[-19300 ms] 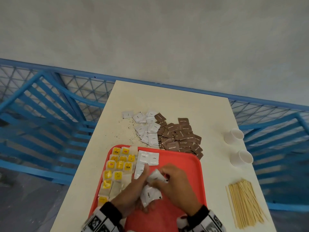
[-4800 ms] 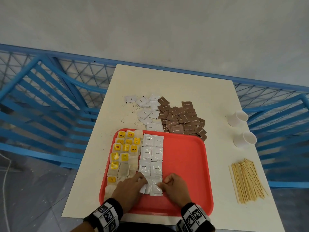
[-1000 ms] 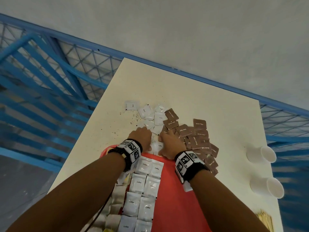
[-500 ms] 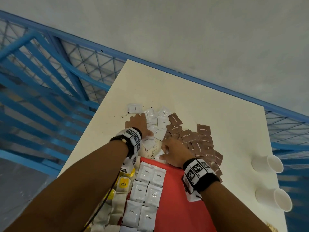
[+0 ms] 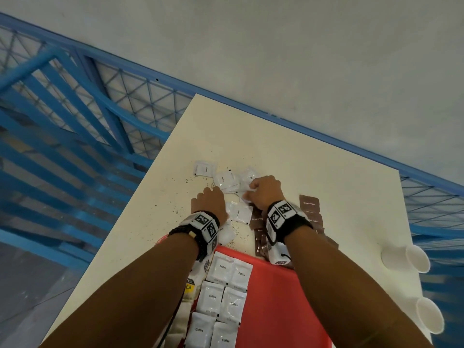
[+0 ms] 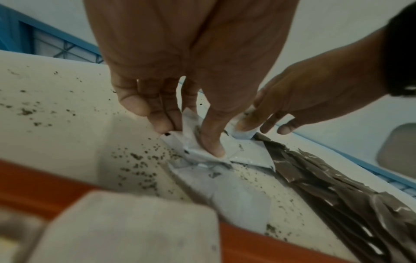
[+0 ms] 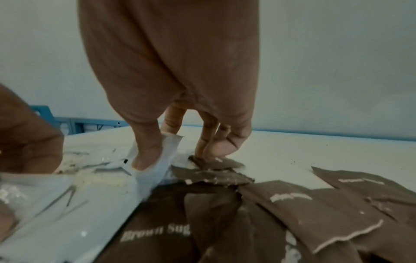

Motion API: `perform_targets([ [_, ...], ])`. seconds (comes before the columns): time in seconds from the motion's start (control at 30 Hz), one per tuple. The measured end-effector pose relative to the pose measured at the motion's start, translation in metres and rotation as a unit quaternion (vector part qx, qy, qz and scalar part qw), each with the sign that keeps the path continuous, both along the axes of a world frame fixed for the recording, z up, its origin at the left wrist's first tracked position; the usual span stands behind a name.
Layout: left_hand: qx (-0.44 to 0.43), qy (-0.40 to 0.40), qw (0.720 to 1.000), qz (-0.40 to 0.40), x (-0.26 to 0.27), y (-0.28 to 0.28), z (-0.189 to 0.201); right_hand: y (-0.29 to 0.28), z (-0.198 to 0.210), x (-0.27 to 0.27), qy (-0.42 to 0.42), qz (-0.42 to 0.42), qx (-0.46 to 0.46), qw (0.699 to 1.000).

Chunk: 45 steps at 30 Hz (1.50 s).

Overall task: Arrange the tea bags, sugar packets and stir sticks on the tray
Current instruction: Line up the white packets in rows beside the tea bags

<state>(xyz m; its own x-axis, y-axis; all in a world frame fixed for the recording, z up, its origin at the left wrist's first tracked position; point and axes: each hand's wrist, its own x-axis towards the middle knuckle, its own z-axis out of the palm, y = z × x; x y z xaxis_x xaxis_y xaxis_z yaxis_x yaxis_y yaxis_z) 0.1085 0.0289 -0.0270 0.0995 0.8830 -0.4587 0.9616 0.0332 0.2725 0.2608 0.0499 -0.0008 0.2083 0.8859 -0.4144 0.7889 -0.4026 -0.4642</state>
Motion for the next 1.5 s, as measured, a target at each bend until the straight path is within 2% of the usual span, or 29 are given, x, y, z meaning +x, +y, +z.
perform_targets([
  [0.07, -0.013, -0.020, 1.000, 0.012, 0.003, -0.003, 0.000, 0.004, -0.007, -0.006, -0.043, 0.020, -0.014, 0.999],
  [0.17, -0.042, -0.042, 0.998, 0.033, 0.004, -0.002, 0.003, 0.003, -0.011, -0.011, -0.036, 0.008, -0.018, 0.999],
  [0.33, -0.080, -0.072, 0.992, 0.060, -0.002, 0.004, 0.007, -0.011, 0.000, 0.010, 0.044, -0.062, 0.030, 0.997],
  [0.47, -0.138, -0.135, 0.977, 0.085, -0.016, 0.012, 0.015, -0.035, 0.023, 0.030, 0.166, -0.166, 0.030, 0.972],
  [0.57, -0.156, -0.232, 0.951, 0.135, -0.031, 0.017, 0.024, -0.053, 0.032, 0.036, 0.289, -0.190, -0.026, 0.938],
  [0.63, -0.177, -0.332, 0.900, 0.220, -0.041, 0.020, 0.029, -0.065, 0.041, 0.028, 0.339, -0.150, -0.076, 0.926],
  [0.67, -0.182, -0.367, 0.876, 0.255, -0.045, 0.020, 0.033, -0.068, 0.045, 0.019, 0.317, -0.106, -0.094, 0.938],
  [0.73, -0.182, -0.405, 0.849, 0.286, -0.053, 0.020, 0.039, -0.069, 0.043, 0.000, 0.195, 0.005, -0.107, 0.975],
  [0.77, -0.188, -0.429, 0.834, 0.292, -0.055, 0.020, 0.042, -0.069, 0.038, -0.011, 0.134, 0.049, -0.112, 0.983],
  [0.87, -0.208, -0.499, 0.789, 0.292, -0.060, 0.013, 0.053, -0.077, 0.017, -0.042, 0.028, 0.126, -0.105, 0.986],
  [0.97, -0.218, -0.544, 0.761, 0.278, -0.065, 0.005, 0.061, -0.080, -0.008, -0.057, -0.038, 0.143, -0.063, 0.987],
  [1.17, -0.206, -0.589, 0.726, 0.287, -0.079, -0.007, 0.068, -0.079, -0.013, -0.053, -0.035, 0.145, -0.050, 0.988],
  [1.33, -0.218, -0.571, 0.739, 0.285, -0.086, -0.016, 0.069, -0.080, -0.008, -0.038, -0.072, 0.164, -0.058, 0.982],
  [1.43, -0.220, -0.562, 0.741, 0.296, -0.089, -0.019, 0.064, -0.080, -0.003, -0.033, -0.025, 0.129, -0.046, 0.990],
  [1.5, -0.225, -0.559, 0.735, 0.309, -0.089, -0.021, 0.063, -0.077, 0.006, -0.031, 0.036, 0.080, -0.037, 0.995],
])
